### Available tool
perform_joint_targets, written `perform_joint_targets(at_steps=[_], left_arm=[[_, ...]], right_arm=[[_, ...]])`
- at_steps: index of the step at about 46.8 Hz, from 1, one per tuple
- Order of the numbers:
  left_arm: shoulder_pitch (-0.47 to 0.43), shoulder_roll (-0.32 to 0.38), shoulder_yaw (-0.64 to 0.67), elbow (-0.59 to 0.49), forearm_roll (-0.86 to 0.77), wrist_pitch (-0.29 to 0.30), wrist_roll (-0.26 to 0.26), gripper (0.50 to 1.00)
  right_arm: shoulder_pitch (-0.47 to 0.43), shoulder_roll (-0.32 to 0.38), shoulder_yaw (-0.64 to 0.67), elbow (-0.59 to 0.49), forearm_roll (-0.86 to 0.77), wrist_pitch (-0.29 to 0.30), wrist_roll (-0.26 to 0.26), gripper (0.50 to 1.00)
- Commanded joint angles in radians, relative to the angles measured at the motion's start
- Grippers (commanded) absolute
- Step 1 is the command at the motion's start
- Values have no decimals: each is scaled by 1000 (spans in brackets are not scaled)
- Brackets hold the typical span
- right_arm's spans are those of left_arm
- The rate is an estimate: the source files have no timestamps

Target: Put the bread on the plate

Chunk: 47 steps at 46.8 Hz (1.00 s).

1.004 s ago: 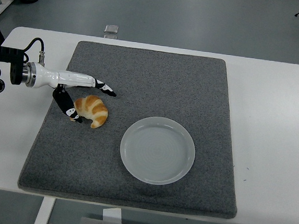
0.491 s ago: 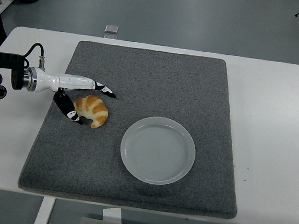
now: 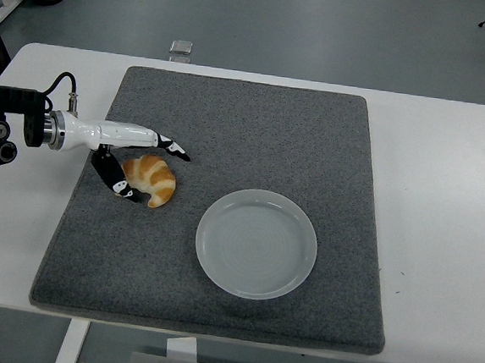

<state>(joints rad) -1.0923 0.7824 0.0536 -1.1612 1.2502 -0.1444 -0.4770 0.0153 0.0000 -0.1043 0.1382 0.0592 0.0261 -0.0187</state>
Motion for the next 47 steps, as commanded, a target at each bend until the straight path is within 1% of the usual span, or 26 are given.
perform_joint_targets(at_steps=[1, 9, 14, 18, 24, 34, 40, 44, 47], left_arm=[[0, -2, 0, 6, 2, 0, 0, 921], [0, -3, -1, 8, 44, 3, 0, 868], [-1, -5, -1, 8, 48, 3, 0, 853], [-1, -3, 0, 8, 51, 3, 0, 825], [0, -3, 0, 9, 58, 5, 0, 810], [0, -3, 0, 9, 61, 3, 0, 810], [9, -5, 0, 9, 63, 3, 0, 801], [9, -5, 0, 11, 63, 3, 0, 784], [9, -11, -1, 11, 64, 3, 0, 746]], right_arm=[[0, 0, 0, 0, 1, 0, 0, 952], [0, 0, 0, 0, -1, 0, 0, 952], [0, 0, 0, 0, 1, 0, 0, 952], [2, 0, 0, 0, 1, 0, -1, 952], [0, 0, 0, 0, 1, 0, 0, 952], [0, 0, 0, 0, 1, 0, 0, 952], [0, 0, 0, 0, 1, 0, 0, 952], [0, 0, 0, 0, -1, 0, 0, 952], [0, 0, 0, 0, 1, 0, -1, 952]])
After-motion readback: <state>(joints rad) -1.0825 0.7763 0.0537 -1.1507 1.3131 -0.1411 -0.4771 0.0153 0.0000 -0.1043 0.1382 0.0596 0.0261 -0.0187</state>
